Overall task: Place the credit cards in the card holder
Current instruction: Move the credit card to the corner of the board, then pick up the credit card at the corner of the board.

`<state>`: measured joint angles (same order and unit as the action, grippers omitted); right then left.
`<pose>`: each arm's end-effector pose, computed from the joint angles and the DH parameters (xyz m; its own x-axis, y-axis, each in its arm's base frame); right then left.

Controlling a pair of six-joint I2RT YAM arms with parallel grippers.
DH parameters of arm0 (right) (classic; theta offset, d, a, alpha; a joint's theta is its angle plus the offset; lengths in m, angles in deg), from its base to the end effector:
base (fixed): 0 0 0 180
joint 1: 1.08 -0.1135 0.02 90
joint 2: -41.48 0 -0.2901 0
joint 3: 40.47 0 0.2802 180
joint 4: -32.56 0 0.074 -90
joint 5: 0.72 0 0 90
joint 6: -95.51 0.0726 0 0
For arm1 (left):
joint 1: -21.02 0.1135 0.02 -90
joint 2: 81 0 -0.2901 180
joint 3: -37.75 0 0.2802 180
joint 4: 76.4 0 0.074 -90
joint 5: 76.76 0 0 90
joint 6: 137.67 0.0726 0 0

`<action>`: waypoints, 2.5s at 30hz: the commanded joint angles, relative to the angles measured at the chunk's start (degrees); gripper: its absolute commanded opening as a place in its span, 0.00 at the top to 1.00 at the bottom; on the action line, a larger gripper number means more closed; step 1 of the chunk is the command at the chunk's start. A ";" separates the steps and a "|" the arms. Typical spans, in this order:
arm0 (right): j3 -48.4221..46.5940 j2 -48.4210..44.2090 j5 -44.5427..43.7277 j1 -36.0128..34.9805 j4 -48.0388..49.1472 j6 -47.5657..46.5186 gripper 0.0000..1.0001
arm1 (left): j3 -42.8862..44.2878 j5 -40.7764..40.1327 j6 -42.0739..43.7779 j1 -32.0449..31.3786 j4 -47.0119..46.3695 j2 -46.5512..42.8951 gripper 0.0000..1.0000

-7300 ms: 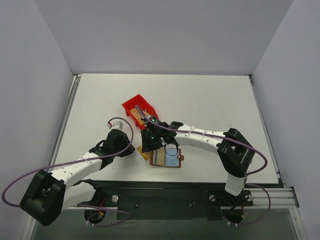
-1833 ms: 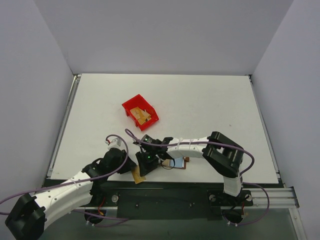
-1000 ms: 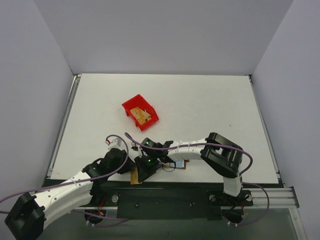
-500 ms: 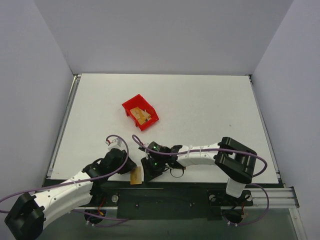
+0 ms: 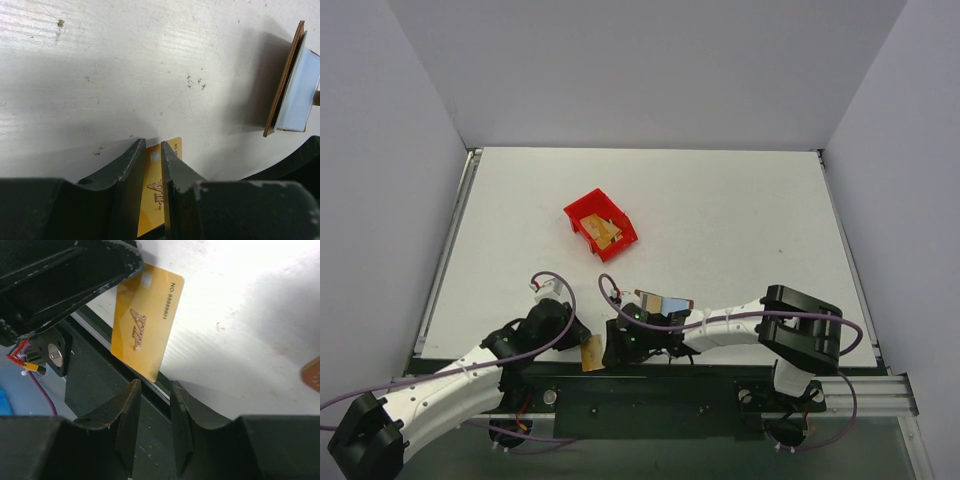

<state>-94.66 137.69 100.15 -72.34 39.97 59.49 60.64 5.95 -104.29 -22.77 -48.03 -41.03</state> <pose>0.1088 0.3634 0.1318 -0.8998 -0.1800 -0.3974 -0.4286 0.5341 0.7287 0.1276 -0.1096 0.1135 -0.8026 -0.3780 -0.4615 -0.0873 0.8397 -0.5361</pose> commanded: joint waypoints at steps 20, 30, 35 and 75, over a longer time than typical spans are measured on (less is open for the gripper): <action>3.15 0.12 -10.70 -5.90 4.31 10.97 0.69 | -0.77 0.43 1.95 -0.24 2.27 -1.29 0.70; 4.90 3.29 -12.45 -5.90 12.39 12.64 0.68 | -0.86 0.78 2.04 -0.24 2.71 -1.65 0.70; 6.66 4.43 -12.63 -5.55 15.64 15.28 0.68 | -0.94 1.14 1.87 -0.24 2.80 -1.82 0.70; 11.85 3.99 -16.06 -3.71 27.95 15.55 0.92 | -1.74 1.84 0.28 -0.42 4.11 -4.11 0.70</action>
<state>-83.97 143.26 90.97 -77.98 66.87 77.26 59.22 7.00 -104.03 -22.77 -46.56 -44.86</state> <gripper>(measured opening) 0.105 0.296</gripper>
